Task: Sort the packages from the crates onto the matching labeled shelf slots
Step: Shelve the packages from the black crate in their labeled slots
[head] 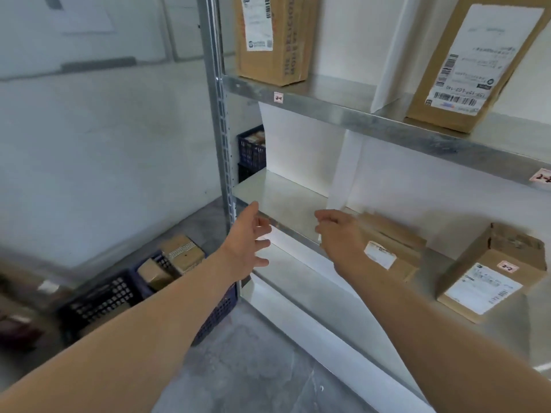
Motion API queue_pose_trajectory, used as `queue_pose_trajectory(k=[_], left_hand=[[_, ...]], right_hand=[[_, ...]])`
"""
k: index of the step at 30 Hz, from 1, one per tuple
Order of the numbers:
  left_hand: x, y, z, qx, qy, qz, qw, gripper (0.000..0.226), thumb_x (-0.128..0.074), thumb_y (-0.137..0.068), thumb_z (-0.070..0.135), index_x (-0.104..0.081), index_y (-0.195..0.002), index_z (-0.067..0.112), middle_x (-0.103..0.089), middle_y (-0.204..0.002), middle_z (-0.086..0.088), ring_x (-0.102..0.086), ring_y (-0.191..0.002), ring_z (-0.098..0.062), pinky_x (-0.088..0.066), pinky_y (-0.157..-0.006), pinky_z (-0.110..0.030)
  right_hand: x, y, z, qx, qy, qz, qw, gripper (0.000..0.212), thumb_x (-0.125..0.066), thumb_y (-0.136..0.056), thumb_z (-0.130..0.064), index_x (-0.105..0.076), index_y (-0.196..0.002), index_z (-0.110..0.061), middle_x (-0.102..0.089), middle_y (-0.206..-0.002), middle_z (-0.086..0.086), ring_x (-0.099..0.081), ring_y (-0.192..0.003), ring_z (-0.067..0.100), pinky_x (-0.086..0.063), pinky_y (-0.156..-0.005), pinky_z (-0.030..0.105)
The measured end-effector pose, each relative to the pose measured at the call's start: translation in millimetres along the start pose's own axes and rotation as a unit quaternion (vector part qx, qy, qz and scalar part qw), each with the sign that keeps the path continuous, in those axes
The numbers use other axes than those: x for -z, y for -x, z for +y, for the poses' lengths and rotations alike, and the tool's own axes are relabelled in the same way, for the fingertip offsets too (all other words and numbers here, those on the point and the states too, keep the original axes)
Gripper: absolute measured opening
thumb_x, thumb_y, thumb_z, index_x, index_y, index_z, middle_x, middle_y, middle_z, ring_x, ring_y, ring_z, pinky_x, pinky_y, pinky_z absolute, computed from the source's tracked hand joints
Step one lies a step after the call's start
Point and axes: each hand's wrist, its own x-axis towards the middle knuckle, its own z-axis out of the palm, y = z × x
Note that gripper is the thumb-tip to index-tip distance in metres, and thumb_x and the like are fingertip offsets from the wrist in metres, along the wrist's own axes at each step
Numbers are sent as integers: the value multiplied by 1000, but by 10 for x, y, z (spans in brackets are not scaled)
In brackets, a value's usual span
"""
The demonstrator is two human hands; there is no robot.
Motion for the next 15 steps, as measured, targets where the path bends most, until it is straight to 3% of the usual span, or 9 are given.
queue_pose_trajectory(k=[2,4,6,9,12,15], left_hand=[[243,29,41,-5,10,23,1000,62,-37,-99,65,-54,-134,18,-52,-146,-6,-43,-139,-33,-32,-112,-66],[493,44,92,-8,25,41,999,59,-37,-100,63,-53,-134,17,-52,-145,-7,-43,-139,-34,-31,-112,-66],[753,58,158,-9,33,52,998,56,-35,-102,60,-55,-130,15,-53,-145,-7,-42,-139,-34,-32,-111,-64],[1202,9,283,-21,41,57,997,64,-33,-102,61,-44,-146,14,-49,-149,-6,-45,-136,-32,-34,-107,-61],[1731,-88,426,-31,61,78,995,64,-38,-99,64,-49,-139,15,-51,-145,-5,-44,-136,-33,-30,-112,-64],[2230,-128,578,-42,58,98,993,61,-36,-99,66,-54,-129,17,-49,-147,-5,-41,-139,-33,-27,-113,-66]], right_hand=[[-272,13,-55,13,16,-28,999,31,-51,-98,-3,-72,-109,-23,-70,-104,-1,-65,-84,15,-55,-71,29],[-573,10,-112,25,23,-46,998,32,-50,-98,-3,-72,-109,-24,-69,-112,-2,-66,-100,19,-58,-83,34],[-886,14,-183,24,22,-55,998,32,-51,-97,-3,-73,-109,-24,-70,-112,-2,-65,-100,19,-56,-83,35],[-1379,11,-282,26,41,-71,996,31,-50,-97,-5,-72,-107,-25,-70,-110,0,-64,-96,20,-57,-88,40],[-1911,2,-369,39,49,-95,994,30,-51,-97,-6,-74,-105,-23,-71,-107,1,-64,-85,18,-58,-77,36],[-2423,13,-446,45,54,-118,990,33,-51,-99,-6,-75,-119,-17,-71,-106,4,-62,-73,14,-51,-62,29]])
